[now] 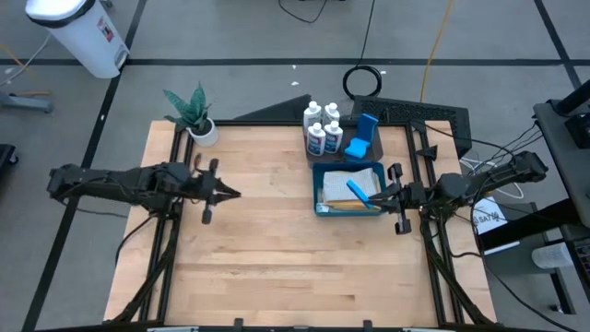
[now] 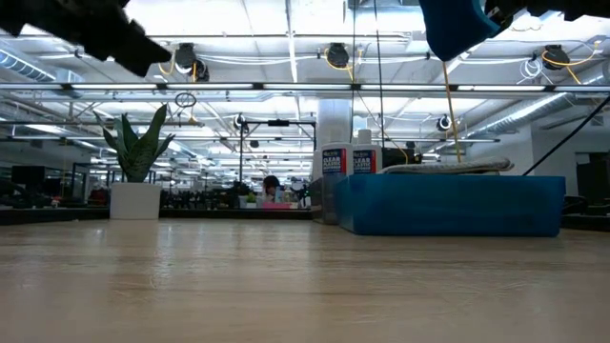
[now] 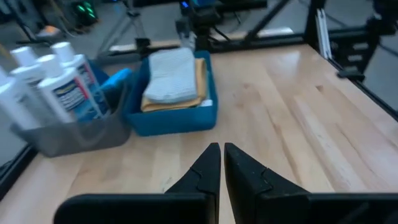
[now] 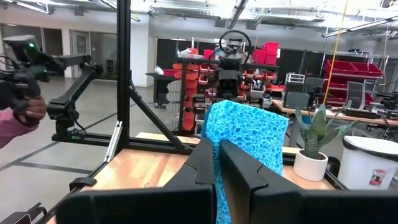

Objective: Pick & Place Kitchen Items
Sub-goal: Put the blue dishwashing sponge into the right black bin

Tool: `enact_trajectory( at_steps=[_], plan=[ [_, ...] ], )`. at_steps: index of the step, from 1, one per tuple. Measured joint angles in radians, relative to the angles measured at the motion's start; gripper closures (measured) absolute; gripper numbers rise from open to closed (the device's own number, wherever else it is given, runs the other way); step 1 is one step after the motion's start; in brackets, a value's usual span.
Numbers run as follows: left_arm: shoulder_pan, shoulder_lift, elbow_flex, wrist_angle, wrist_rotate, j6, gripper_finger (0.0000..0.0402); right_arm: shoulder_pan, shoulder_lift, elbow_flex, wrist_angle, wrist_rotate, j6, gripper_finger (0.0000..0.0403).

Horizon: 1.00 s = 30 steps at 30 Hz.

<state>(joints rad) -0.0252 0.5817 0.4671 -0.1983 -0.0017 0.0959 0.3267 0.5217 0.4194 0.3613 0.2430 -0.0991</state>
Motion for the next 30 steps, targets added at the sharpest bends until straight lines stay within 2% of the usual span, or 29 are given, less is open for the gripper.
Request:
enact_trajectory(
  at_steps=[6, 12, 21, 27, 30],
  plan=[
    [0.054, -0.183, -0.122, 0.023, 0.0, -0.025, 0.0376, 0.0, 0.0, 0.0, -0.005, 0.05, -0.003, 0.0403],
    [0.084, -0.288, -0.156, -0.011, 0.0, -0.05, 0.0376, 0.0, 0.0, 0.0, -0.007, 0.051, 0.003, 0.0403],
    [0.127, -0.322, -0.159, -0.088, -0.011, -0.048, 0.0376, 0.0, 0.0, 0.0, -0.007, 0.054, 0.001, 0.0403],
    [0.172, -0.322, -0.159, -0.09, -0.095, -0.068, 0.0376, 0.0, 0.006, 0.0, -0.006, 0.17, 0.005, 0.0403],
    [0.185, -0.32, -0.159, -0.089, -0.122, -0.104, 0.0376, -0.004, 0.016, 0.0, -0.001, 0.179, 0.005, 0.0403]
  ],
)
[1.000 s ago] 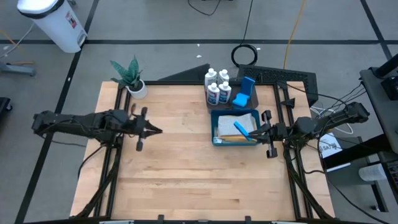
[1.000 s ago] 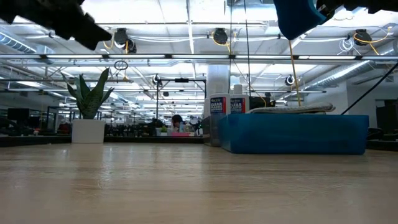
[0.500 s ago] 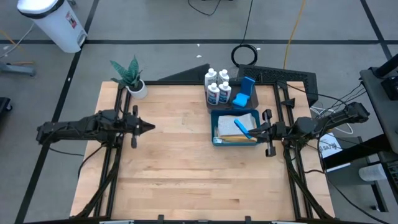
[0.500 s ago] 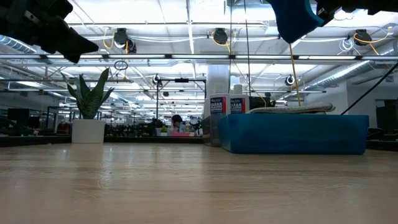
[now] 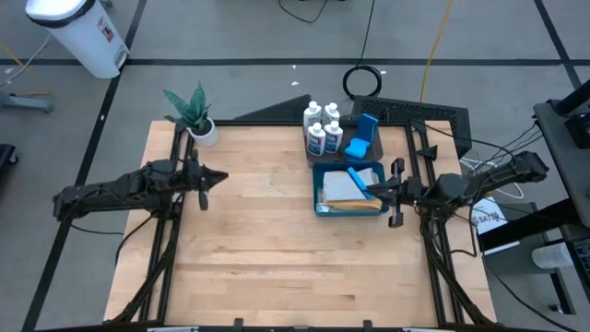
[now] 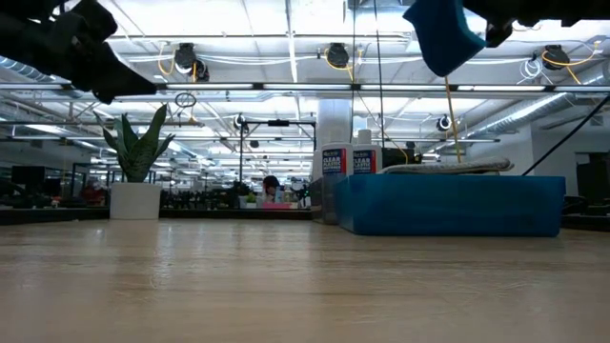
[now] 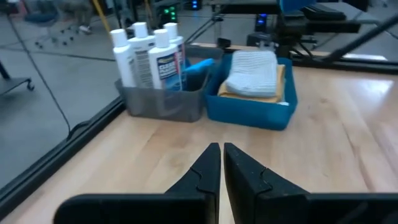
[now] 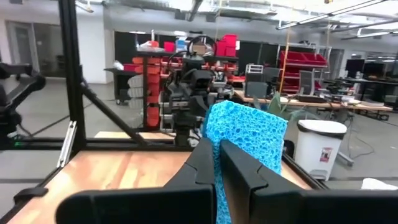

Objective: Pick & Place Kitchen Items
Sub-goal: Put the blue dishwashing sponge into the right black bin

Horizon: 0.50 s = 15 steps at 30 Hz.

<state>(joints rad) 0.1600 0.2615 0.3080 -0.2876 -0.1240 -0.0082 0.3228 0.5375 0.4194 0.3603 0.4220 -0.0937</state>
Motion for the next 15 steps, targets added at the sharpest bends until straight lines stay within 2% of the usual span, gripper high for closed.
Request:
enact_trajectory(
  at_steps=[5, 15],
  plan=[
    [0.011, 0.0, 0.0, 0.001, -0.023, -0.055, 0.0376, -0.029, 0.037, 0.0, 0.034, 0.0, 0.021, 0.0403],
    [0.011, 0.0, 0.0, 0.001, -0.026, -0.05, 0.0376, -0.128, 0.159, 0.0, 0.13, 0.0, 0.086, 0.0403]
  ],
)
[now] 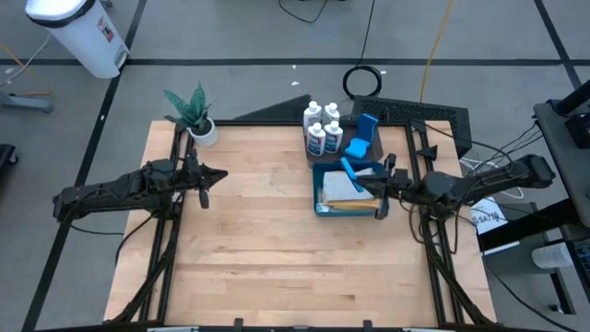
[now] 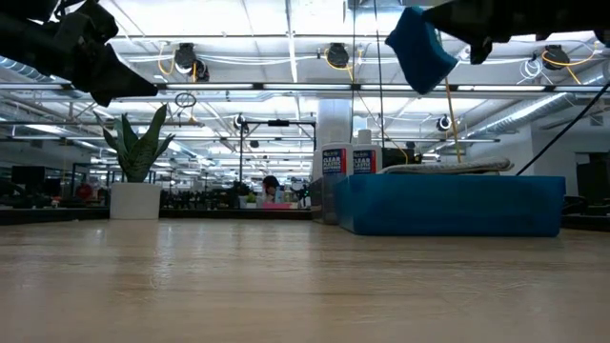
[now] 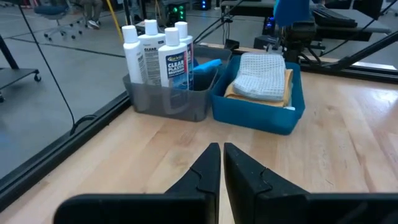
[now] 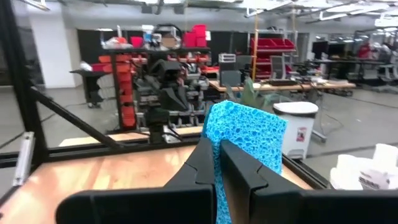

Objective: Pick & Place Kitchen Items
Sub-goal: Put the blue dishwashing sponge into the right black bin

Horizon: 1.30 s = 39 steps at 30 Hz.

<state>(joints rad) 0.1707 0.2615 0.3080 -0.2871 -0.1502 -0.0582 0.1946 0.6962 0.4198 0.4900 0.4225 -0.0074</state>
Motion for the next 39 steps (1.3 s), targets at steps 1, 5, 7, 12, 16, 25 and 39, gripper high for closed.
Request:
enact_trajectory(
  at_steps=[1, 5, 7, 12, 16, 25, 39],
  plan=[
    [0.0, 0.0, 0.0, 0.0, 0.0, 0.0, 0.0376, -0.01, 0.011, 0.0, 0.004, 0.0, 0.004, 0.0403],
    [0.0, 0.0, 0.0, 0.0, 0.0, 0.0, 0.0376, -0.053, 0.044, 0.0, 0.007, -0.001, 0.022, 0.0403],
    [0.0, 0.0, 0.0, 0.0, 0.0, 0.0, 0.0376, -0.075, 0.057, 0.0, 0.008, 0.0, 0.031, 0.0403],
    [0.0, 0.0, 0.0, 0.0, 0.0, -0.001, 0.0376, -0.117, 0.086, 0.0, 0.0, 0.0, 0.048, 0.0403],
    [0.0, 0.0, 0.0, 0.0, 0.001, -0.004, 0.0376, -0.146, 0.107, 0.0, -0.008, 0.003, 0.049, 0.0403],
    [0.0, 0.0, 0.0, 0.0, 0.001, -0.008, 0.0376, -0.202, 0.131, 0.0, -0.075, 0.102, 0.082, 0.0403],
    [0.0, 0.0, 0.0, 0.003, 0.001, -0.004, 0.0376, -0.481, 0.172, 0.0, -0.037, 0.101, 0.073, 0.0403]
  ],
)
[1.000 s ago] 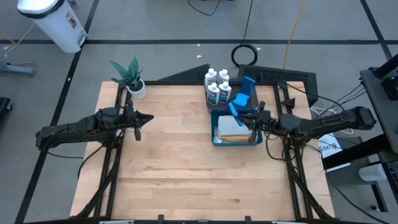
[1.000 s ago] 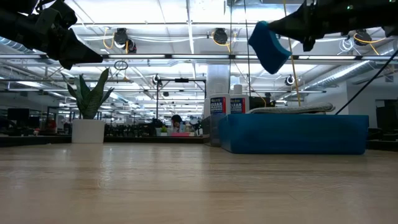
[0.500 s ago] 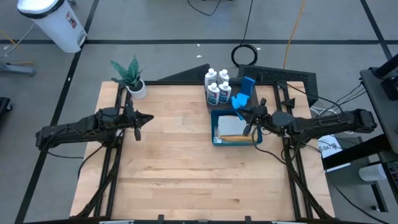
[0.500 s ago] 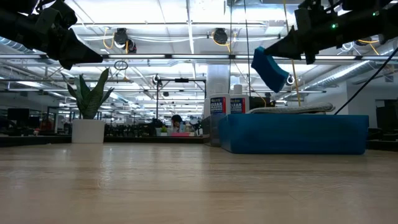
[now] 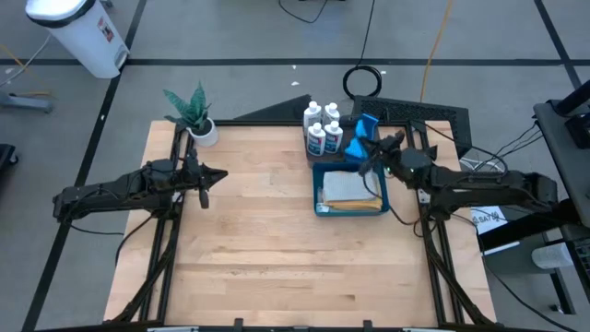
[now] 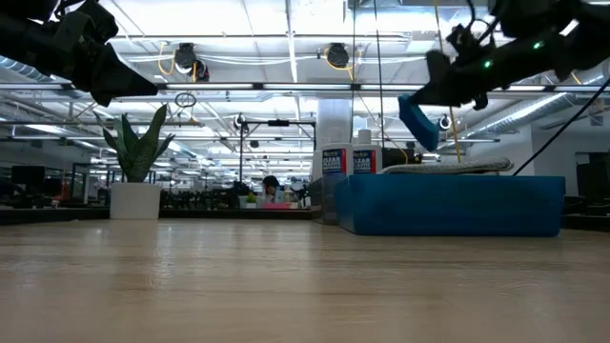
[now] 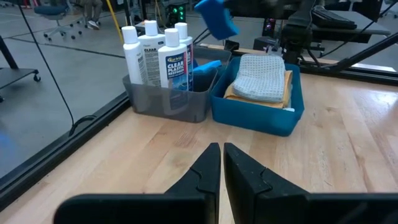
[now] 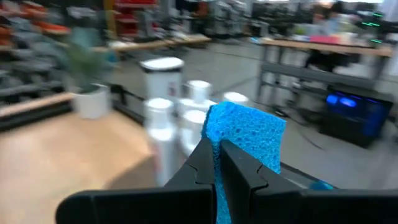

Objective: Pick & Place Kitchen Items
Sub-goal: Put the blue dishwashing sponge into the right black bin, then return to Home Position

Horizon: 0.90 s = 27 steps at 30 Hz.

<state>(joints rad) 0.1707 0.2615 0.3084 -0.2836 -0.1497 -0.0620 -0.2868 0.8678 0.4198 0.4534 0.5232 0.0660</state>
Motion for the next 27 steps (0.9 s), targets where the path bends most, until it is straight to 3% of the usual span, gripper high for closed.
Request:
enact_trajectory(
  at_steps=[5, 10, 20, 23, 27],
  plan=[
    [0.0, 0.0, 0.0, 0.0, 0.0, 0.001, 0.0376, -0.147, 0.078, 0.0, 0.005, -0.006, 0.001, 0.0403],
    [0.0, 0.0, 0.0, 0.0, -0.001, 0.001, 0.0376, -0.264, 0.173, 0.0, 0.033, -0.141, 0.021, 0.0403],
    [0.0, 0.0, 0.0, 0.0, -0.008, 0.002, 0.0376, -0.329, 0.325, 0.0, 0.082, -0.184, 0.056, 0.0399],
    [0.0, 0.0, 0.0, 0.0, -0.008, 0.002, 0.0376, -0.329, 0.336, 0.0, 0.082, -0.203, 0.049, 0.0375],
    [0.0, 0.0, 0.0, 0.0, -0.008, 0.002, 0.0376, -0.329, 0.322, 0.0, 0.085, -0.227, 0.046, 0.0312]
  ],
)
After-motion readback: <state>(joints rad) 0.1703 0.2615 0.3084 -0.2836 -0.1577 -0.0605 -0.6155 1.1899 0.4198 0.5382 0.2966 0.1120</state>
